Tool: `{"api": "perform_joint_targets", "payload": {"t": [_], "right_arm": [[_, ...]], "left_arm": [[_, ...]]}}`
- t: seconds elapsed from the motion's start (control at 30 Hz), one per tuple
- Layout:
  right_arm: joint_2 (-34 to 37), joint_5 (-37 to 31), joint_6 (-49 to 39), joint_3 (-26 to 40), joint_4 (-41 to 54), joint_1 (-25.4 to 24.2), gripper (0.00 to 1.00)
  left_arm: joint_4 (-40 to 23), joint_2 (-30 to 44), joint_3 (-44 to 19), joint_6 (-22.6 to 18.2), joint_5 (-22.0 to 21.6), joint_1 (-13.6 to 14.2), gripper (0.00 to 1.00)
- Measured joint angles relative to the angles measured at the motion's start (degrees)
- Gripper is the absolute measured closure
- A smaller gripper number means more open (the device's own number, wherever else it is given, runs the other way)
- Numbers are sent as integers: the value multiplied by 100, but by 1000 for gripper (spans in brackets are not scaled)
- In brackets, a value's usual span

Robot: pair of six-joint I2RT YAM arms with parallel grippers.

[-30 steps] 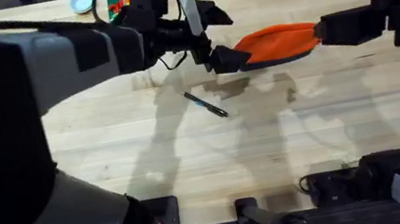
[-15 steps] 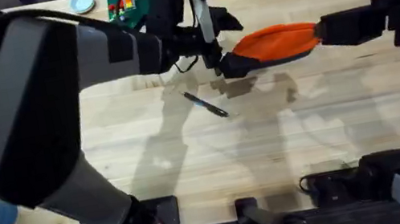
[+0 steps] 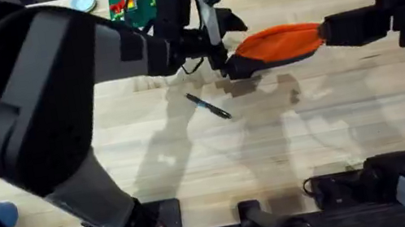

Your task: Unzip the bag, pick up the pens from the table one at a time and place them inside, then zip the bag closed.

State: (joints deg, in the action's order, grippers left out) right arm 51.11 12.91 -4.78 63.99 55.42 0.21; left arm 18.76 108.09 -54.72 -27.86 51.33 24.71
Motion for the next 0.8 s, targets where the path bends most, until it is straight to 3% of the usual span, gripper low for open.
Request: {"api": "perform_joint_targets", "payload": {"t": [0.13, 0.23, 0.53, 0.8], "right_arm": [[0, 0, 0, 0, -2, 0, 5], [0, 0, 0, 0, 0, 0, 5], [0, 0, 0, 0, -2, 0, 5], [0, 0, 0, 0, -2, 0, 5]], "left_arm": [[16, 100, -4, 3, -18, 52, 82], [23, 110, -7, 20, -51, 55, 229], [70, 110, -20, 43, -233, 43, 932], [72, 110, -20, 44, -256, 44, 956]]}}
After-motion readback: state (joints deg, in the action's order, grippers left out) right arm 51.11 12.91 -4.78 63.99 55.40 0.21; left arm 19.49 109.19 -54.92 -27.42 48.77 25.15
